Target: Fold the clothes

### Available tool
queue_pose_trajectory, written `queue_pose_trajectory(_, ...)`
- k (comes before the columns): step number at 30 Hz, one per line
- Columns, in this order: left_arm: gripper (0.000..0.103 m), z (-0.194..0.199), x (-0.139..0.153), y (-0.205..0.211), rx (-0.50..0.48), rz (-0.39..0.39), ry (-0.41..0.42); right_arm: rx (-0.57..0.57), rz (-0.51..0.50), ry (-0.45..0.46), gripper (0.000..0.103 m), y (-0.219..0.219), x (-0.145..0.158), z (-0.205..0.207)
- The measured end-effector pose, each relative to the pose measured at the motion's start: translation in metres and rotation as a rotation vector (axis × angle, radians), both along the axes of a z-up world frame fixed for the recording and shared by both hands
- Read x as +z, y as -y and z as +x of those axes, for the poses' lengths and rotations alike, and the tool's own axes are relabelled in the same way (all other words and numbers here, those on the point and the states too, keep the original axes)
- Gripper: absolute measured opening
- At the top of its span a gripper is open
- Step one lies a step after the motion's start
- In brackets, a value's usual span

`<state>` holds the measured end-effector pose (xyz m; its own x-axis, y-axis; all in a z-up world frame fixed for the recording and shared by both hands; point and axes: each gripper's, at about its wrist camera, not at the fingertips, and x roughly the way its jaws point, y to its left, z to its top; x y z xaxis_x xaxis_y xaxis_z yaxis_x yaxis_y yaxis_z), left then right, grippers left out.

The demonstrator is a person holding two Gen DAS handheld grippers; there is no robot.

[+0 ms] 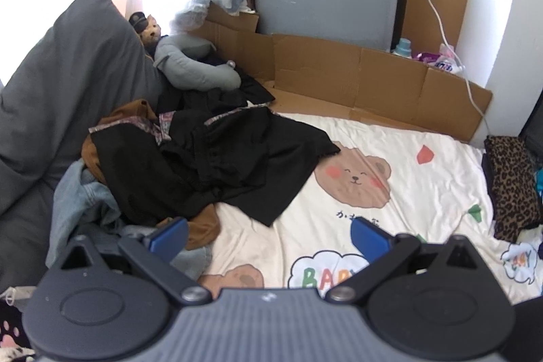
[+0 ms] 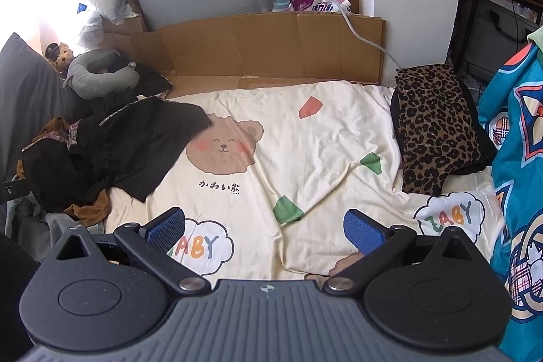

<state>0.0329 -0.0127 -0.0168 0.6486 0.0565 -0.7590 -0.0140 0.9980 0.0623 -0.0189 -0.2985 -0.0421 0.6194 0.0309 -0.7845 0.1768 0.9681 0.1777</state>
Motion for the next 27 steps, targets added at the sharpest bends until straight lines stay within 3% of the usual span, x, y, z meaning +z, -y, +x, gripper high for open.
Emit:
queue_pose_trajectory(15, 0.100, 0.0028, -0.0073, -0.0033, -0.019, -0.049, -0.043, -0.003, -0.001, -0.013, 0.103, 0.0000, -0.0025, -0.0006)
queue_pose_trajectory(27, 0.099, 0.0027, -0.0086, -0.0009, -0.009, -0.043, -0.048, 0.004, -0.003, -0.006, 0.103, -0.0001, -0.0011, -0.0005)
